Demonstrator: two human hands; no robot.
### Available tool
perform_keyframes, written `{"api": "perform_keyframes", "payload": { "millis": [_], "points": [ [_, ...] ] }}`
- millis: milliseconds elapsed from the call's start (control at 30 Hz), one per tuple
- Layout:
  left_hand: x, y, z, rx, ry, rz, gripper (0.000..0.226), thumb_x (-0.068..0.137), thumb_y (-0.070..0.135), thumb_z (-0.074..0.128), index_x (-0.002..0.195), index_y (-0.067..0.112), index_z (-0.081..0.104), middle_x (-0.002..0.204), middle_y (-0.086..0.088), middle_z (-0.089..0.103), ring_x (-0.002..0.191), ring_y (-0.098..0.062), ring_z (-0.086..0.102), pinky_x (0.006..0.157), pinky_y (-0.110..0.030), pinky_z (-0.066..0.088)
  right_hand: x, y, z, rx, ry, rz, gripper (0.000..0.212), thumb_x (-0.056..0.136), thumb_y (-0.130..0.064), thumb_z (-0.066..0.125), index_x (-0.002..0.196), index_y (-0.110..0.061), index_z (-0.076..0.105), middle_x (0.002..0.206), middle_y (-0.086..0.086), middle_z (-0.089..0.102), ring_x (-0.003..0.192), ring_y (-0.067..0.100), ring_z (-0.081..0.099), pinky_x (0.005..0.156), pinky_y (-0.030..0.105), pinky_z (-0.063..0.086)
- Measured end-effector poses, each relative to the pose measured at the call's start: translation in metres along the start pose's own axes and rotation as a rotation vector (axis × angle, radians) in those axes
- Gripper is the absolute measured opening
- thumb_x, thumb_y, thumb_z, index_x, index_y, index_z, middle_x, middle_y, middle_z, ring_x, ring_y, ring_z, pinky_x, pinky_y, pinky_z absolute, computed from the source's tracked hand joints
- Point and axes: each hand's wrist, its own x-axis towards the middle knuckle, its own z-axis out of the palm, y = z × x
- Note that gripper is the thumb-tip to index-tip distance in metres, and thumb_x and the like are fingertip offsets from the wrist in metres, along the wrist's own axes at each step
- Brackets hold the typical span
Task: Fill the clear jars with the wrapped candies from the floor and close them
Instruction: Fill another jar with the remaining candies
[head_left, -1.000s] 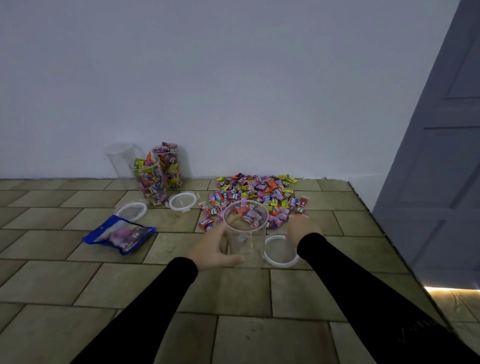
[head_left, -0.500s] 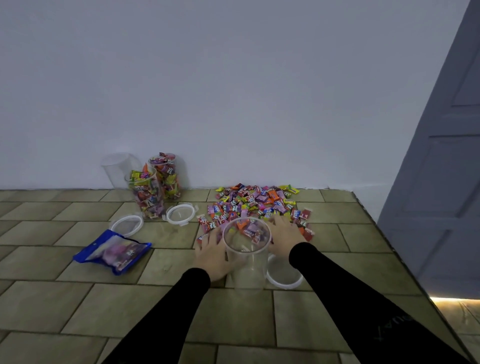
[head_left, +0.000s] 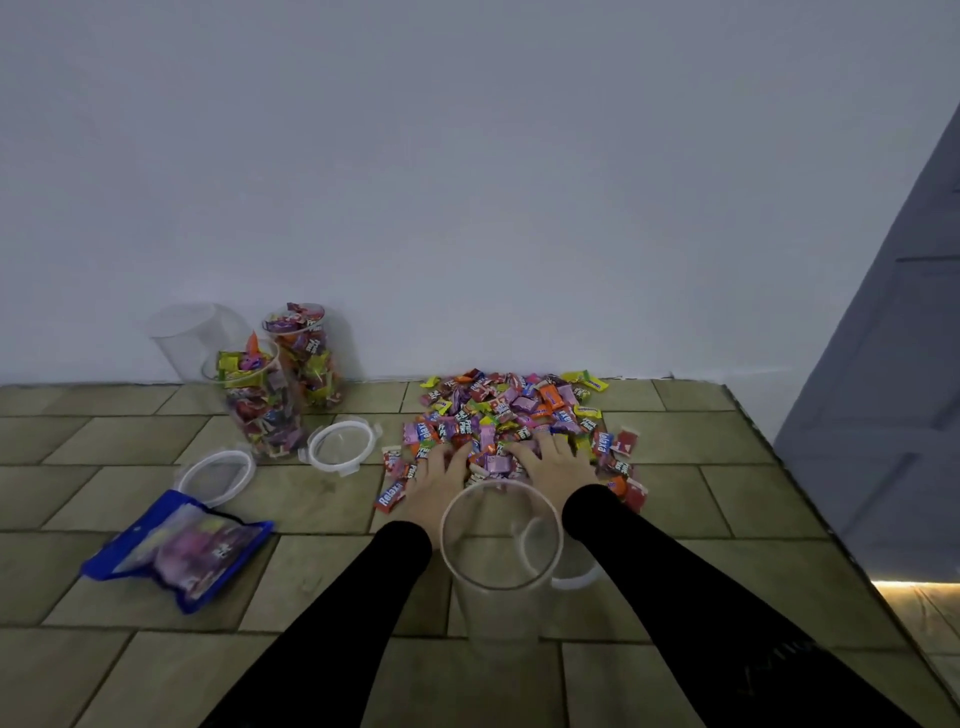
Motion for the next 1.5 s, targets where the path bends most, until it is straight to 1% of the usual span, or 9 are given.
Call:
{"api": "perform_keyframes", "payload": {
  "millis": [100,233,400,900,1000,1100,1267,1433,1500],
  "points": [
    [0.010,0.003,-0.007,-0.088,-0.027,0.010,0.055,0.098,0.038,0.048,0.146,0.020,0.029,0.143,-0.009,0.025,0.131,-0.024,0.030,0.110,-0.036,0.028,0.008,0.000,0.001,0.109,0.027,0.006,0.047,0.101,-0.036,0.041,0.145,-0.030,0.027,0.150,0.011,0.022,0.133,0.031,0.031,0.103,0.045,0.039],
    [0.013,0.009,-0.010,-0.152,0.001,0.002,0.028,0.100,0.024,0.045,0.127,0.015,0.045,0.136,-0.010,0.039,0.124,-0.026,0.042,0.107,-0.043,0.035,0.014,-0.004,0.001,0.207,0.052,0.031,0.042,0.098,-0.020,0.046,0.138,-0.025,0.036,0.143,0.011,0.028,0.122,0.033,0.042,0.097,0.042,0.044],
    [0.019,0.006,-0.006,-0.140,-0.031,0.004,0.034,0.095,0.026,0.058,0.126,0.015,0.047,0.134,-0.007,0.032,0.123,-0.025,0.040,0.104,-0.039,0.038,0.010,-0.003,0.006,0.176,0.017,0.041,0.044,0.097,-0.020,0.048,0.140,-0.021,0.035,0.137,0.013,0.034,0.119,0.036,0.043,0.095,0.043,0.042],
    [0.015,0.017,-0.010,-0.188,0.014,0.023,0.031,0.099,0.008,0.049,0.130,0.010,0.052,0.133,-0.014,0.037,0.122,-0.024,0.045,0.098,-0.026,0.033,-0.017,0.010,-0.010,0.229,0.004,0.014,0.039,0.087,-0.014,0.058,0.122,-0.022,0.042,0.121,0.010,0.039,0.103,0.033,0.053,0.083,0.040,0.046],
    [0.012,0.017,-0.015,-0.229,0.064,0.019,0.035,0.096,0.006,0.052,0.131,0.004,0.052,0.130,-0.016,0.037,0.120,-0.027,0.046,0.096,-0.023,0.031,-0.015,0.010,-0.017,0.407,0.036,0.030,0.044,0.082,-0.006,0.060,0.117,-0.028,0.043,0.120,0.008,0.037,0.101,0.030,0.055,0.088,0.042,0.049],
    [0.010,0.018,-0.019,-0.308,0.161,-0.010,0.036,0.098,0.006,0.050,0.133,0.005,0.050,0.132,-0.014,0.038,0.119,-0.022,0.045,0.092,-0.019,0.030,-0.014,0.007,-0.023,0.646,0.117,0.074,0.052,0.085,0.012,0.042,0.122,-0.026,0.042,0.124,0.008,0.034,0.101,0.024,0.057,0.083,0.034,0.048],
    [0.008,0.026,-0.030,-0.469,0.331,-0.072,0.031,0.100,0.012,0.047,0.130,0.007,0.052,0.131,-0.013,0.043,0.121,-0.023,0.043,0.088,-0.019,0.027,-0.011,0.000,-0.040,1.055,0.372,0.145,0.019,0.101,-0.011,0.039,0.116,-0.020,0.046,0.109,0.011,0.042,0.071,0.016,0.043,0.070,0.027,0.036],
    [0.004,0.033,-0.046,-0.623,0.411,-0.121,0.034,0.098,0.015,0.050,0.130,0.004,0.054,0.132,-0.019,0.048,0.126,-0.033,0.045,0.104,-0.040,0.037,-0.008,-0.005,-0.059,1.434,0.491,0.282,0.018,0.102,-0.015,0.038,0.120,-0.017,0.043,0.087,0.004,0.048,0.061,0.012,0.037,0.051,0.018,0.035],
    [0.002,0.037,-0.051,-0.661,0.443,-0.110,0.034,0.098,0.015,0.050,0.129,0.000,0.054,0.130,-0.019,0.050,0.122,-0.032,0.047,0.100,-0.036,0.036,-0.008,-0.008,-0.065,1.572,0.488,0.346,0.027,0.103,-0.022,0.038,0.129,-0.017,0.041,0.098,0.003,0.052,0.066,0.010,0.044,0.054,0.019,0.040]
  ]
}}
